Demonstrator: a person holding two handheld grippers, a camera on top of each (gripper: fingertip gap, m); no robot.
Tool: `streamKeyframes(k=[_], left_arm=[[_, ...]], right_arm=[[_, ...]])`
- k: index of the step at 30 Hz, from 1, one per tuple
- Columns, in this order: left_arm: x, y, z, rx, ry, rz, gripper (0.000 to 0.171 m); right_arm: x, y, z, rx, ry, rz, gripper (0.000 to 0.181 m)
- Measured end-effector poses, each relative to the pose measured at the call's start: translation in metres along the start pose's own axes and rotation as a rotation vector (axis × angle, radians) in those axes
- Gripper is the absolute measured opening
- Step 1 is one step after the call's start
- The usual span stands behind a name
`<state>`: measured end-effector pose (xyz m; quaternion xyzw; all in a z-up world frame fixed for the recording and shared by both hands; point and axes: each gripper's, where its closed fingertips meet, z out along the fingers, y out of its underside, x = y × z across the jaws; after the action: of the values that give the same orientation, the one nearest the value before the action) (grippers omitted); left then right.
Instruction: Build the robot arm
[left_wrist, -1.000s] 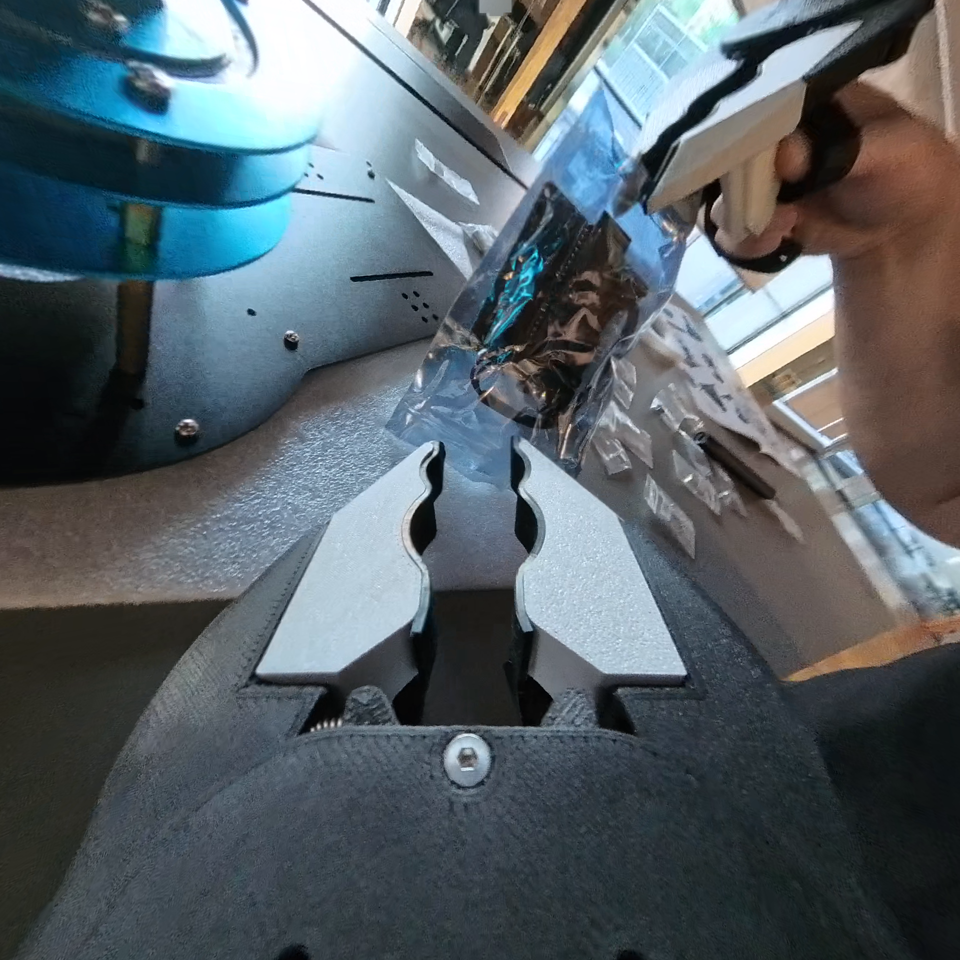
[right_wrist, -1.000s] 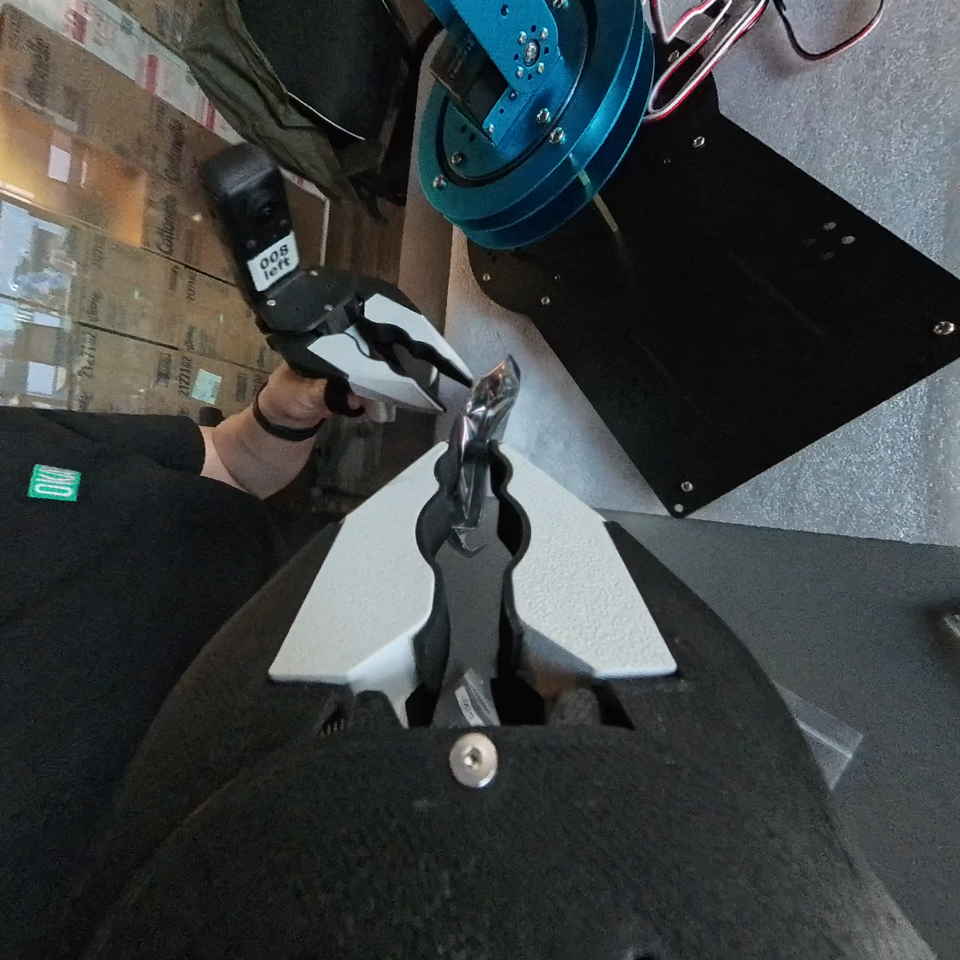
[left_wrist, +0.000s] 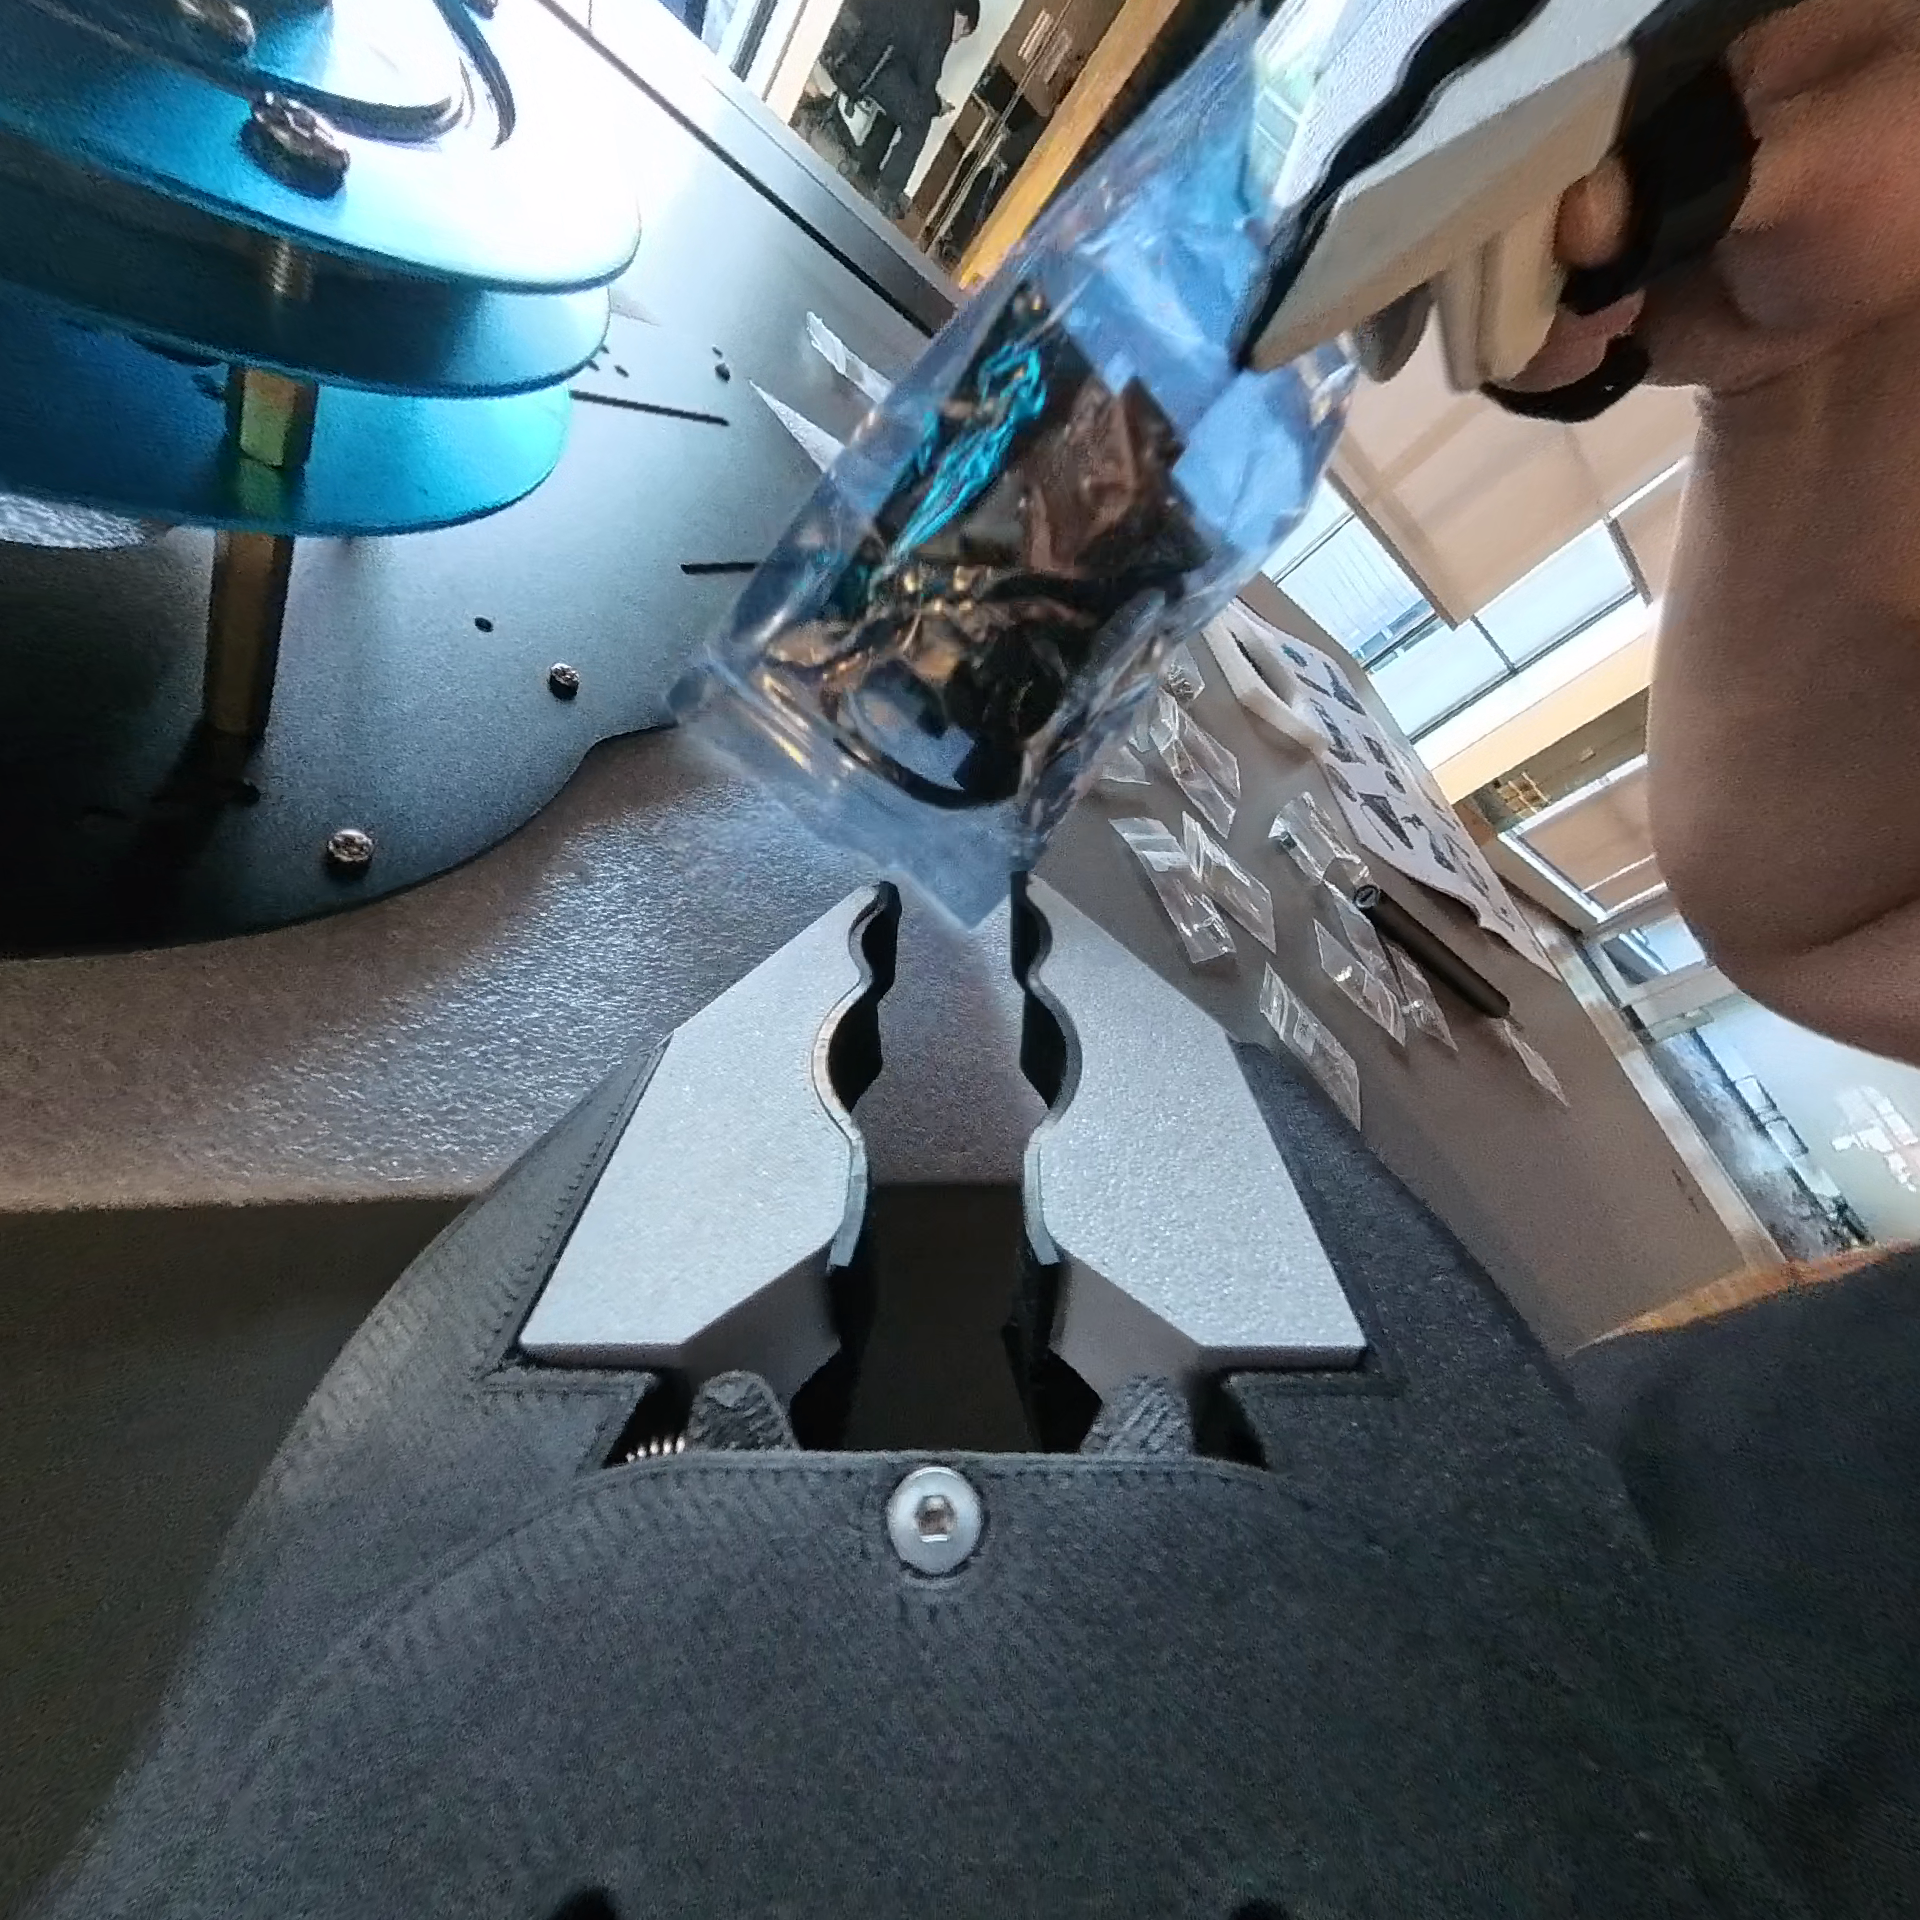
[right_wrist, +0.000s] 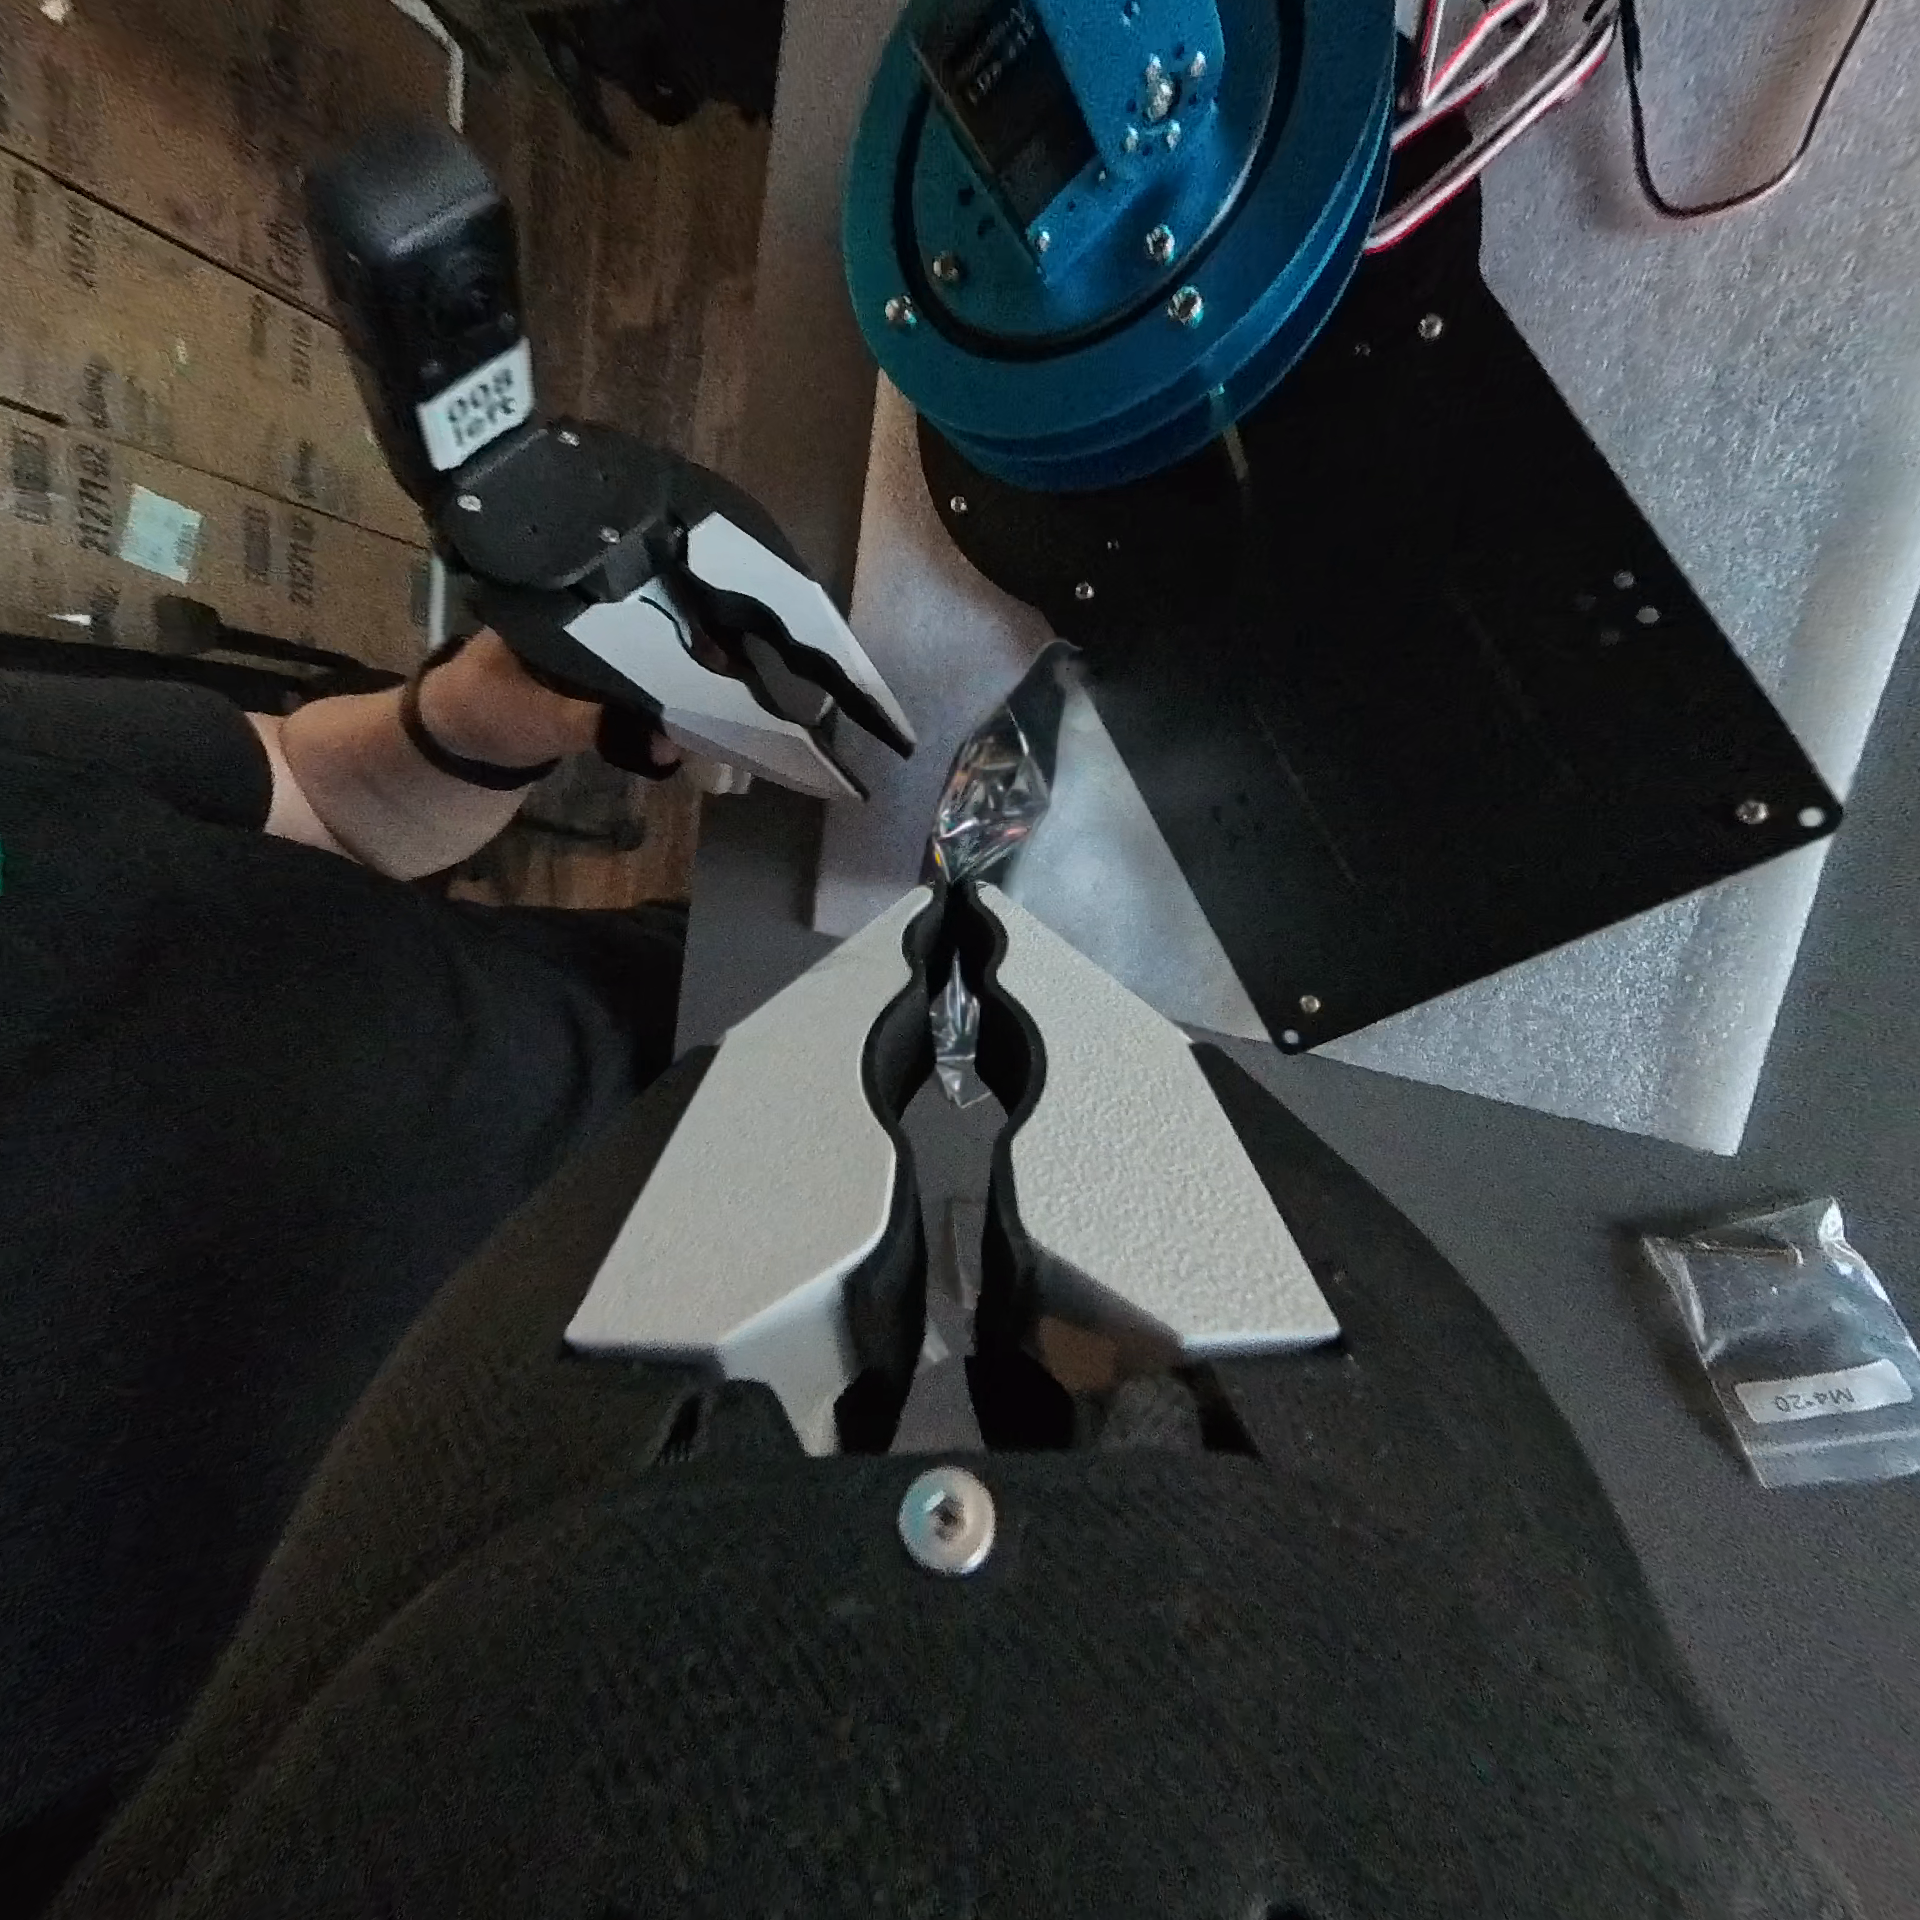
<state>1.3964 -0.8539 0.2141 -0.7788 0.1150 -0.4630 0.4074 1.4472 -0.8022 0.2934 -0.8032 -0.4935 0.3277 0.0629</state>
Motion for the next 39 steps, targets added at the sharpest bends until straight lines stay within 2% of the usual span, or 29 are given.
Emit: streamKeyframes(k=[3, 5, 7, 9, 12, 14, 17, 19, 22, 24, 26, 27, 28, 29, 31, 34, 36, 38, 39], left_arm=[[0.001, 0.001, 0.0, -0.006, -0.006, 0.011, 0.021], [0.001, 0.0, 0.0, 0.002, -0.007, 0.009, 0.022], [0.001, -0.001, -0.001, 0.016, -0.002, -0.002, 0.022], [0.0, -0.002, -0.002, 0.03, 0.001, -0.019, 0.022], [0.0, -0.002, -0.003, 0.031, -0.001, -0.017, 0.022], [0.0, -0.002, -0.003, 0.031, -0.006, -0.019, 0.021], [-0.001, -0.001, -0.002, 0.021, -0.007, -0.027, 0.019], [-0.001, -0.001, -0.002, 0.022, -0.008, -0.028, 0.019], [-0.002, -0.002, -0.002, 0.023, -0.007, -0.03, 0.018], [-0.002, -0.002, -0.002, 0.022, -0.008, -0.035, 0.018], [-0.002, -0.001, -0.002, 0.02, -0.007, -0.034, 0.017], [-0.002, -0.001, -0.002, 0.019, -0.008, -0.035, 0.016], [-0.002, -0.001, -0.002, 0.018, -0.009, -0.036, 0.017], [-0.003, -0.001, -0.002, 0.015, -0.009, -0.035, 0.016], [-0.003, -0.001, -0.001, 0.011, -0.009, -0.035, 0.016], [-0.003, -0.001, -0.002, 0.013, -0.01, -0.036, 0.016], [-0.003, -0.002, -0.002, 0.019, -0.005, -0.045, 0.015], [-0.003, -0.002, -0.002, 0.024, -0.004, -0.053, 0.015], [-0.003, -0.002, -0.002, 0.023, -0.003, -0.051, 0.015]], right_arm=[[-0.006, -0.006, -0.006, 0.031, -0.017, -0.011, 0.0], [-0.008, 0.003, -0.003, -0.029, -0.039, 0.014, 0.0], [-0.01, -0.004, -0.002, 0.025, -0.02, -0.024, 0.0], [-0.008, 0.012, 0.009, -0.08, -0.046, 0.011, 0.0], [-0.01, -0.012, -0.009, 0.068, -0.011, -0.035, 0.0], [-0.005, 0.01, 0.005, -0.077, -0.019, -0.006, 0.0], [-0.01, -0.009, -0.006, 0.04, -0.024, -0.026, 0.0], [-0.009, 0.01, 0.004, -0.077, -0.033, -0.005, 0.0], [-0.01, -0.007, -0.005, 0.029, -0.025, -0.022, 0.0], [-0.006, 0.014, 0.005, -0.094, -0.031, 0.012, 0.0], [-0.006, -0.006, -0.008, 0.032, -0.022, -0.003, 0.0], [-0.005, -0.005, -0.006, 0.03, -0.026, 0.001, 0.0], [-0.003, 0.01, 0.003, -0.059, -0.024, 0.014, 0.0], [-0.005, 0.015, 0.005, -0.089, -0.041, 0.019, 0.0], [-0.008, -0.005, -0.007, 0.033, -0.046, 0.008, 0.0], [-0.012, 0.014, 0.002, -0.081, -0.079, 0.017, 0.0], [-0.019, 0.001, -0.002, 0.015, -0.111, 0.013, 0.0], [-0.011, 0.017, 0.009, -0.075, -0.089, 0.034, 0.0], [-0.015, 0.016, 0.007, -0.069, -0.115, 0.035, 0.0]])
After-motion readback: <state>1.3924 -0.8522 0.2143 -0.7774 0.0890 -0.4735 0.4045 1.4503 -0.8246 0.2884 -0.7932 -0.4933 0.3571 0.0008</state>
